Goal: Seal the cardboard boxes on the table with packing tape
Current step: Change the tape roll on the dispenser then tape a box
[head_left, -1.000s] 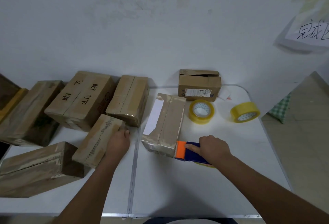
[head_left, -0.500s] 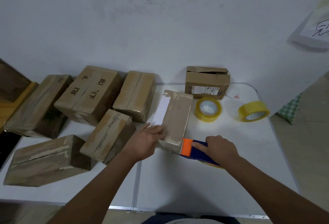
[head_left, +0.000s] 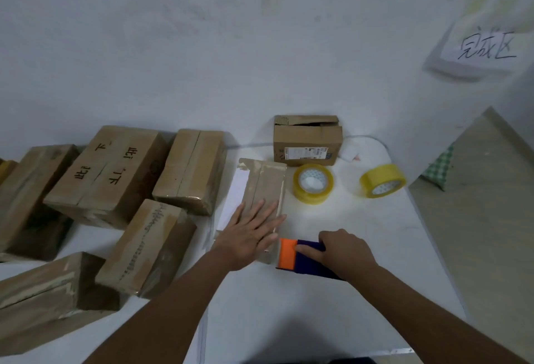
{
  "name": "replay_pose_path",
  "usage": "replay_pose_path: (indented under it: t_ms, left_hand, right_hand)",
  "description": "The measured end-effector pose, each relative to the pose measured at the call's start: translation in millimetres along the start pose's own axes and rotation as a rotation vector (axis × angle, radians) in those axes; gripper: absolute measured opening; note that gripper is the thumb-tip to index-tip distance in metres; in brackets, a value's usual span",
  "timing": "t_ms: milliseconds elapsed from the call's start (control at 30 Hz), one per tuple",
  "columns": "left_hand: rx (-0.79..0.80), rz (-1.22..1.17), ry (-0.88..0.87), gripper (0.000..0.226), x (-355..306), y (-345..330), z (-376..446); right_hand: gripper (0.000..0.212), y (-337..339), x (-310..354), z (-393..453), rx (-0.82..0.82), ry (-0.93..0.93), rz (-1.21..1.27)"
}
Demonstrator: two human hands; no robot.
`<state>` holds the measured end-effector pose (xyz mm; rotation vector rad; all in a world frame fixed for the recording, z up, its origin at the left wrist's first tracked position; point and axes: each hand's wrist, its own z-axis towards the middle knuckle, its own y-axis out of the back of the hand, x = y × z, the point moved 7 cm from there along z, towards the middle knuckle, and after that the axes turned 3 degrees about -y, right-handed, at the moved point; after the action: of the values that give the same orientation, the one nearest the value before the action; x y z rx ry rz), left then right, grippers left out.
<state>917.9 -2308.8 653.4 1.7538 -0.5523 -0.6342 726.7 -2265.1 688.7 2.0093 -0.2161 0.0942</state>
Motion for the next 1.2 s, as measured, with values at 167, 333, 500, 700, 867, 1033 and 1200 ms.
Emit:
replay_pose_path:
  t_ms: [167,333,500,700,867,1033,1200]
  left_hand:
    - [-0.049,0.009,-0.025,0.057,3,-5,1]
    - [-0.127,-0.01,-0.02,0.053,5,-9,0]
    - [-0.15,-0.223,0.129,0.066,-1,-7,-12]
    - [-0.327,-0.119,0.112,0.053,-7,13,-12]
    - [-0.381,-0.101,0.105,0.04,-7,4,-14]
    - [-0.358,-0.126,0.086,0.041,-6,3,-13]
    - [-0.344,-0.108,0.119,0.041,-11,3,-12]
  right_hand:
    - [0.067,7,-35,-9,-0.006,-0.046,-0.015]
    - [0.065,4,-57,-14,-0.012,-0.069,-0.014]
    - [0.059,0,-56,-12,0.04,-0.077,0.075]
    - [0.043,4,-55,-2,0.117,-0.005,0.034]
    - [0.048,6,-41,4,0.014,-0.012,-0.034]
    - [0.052,-10,-32,15,-0.031,-0.053,-0.005]
    - [0.053,-16,-26,30,0.01,-0.069,0.021]
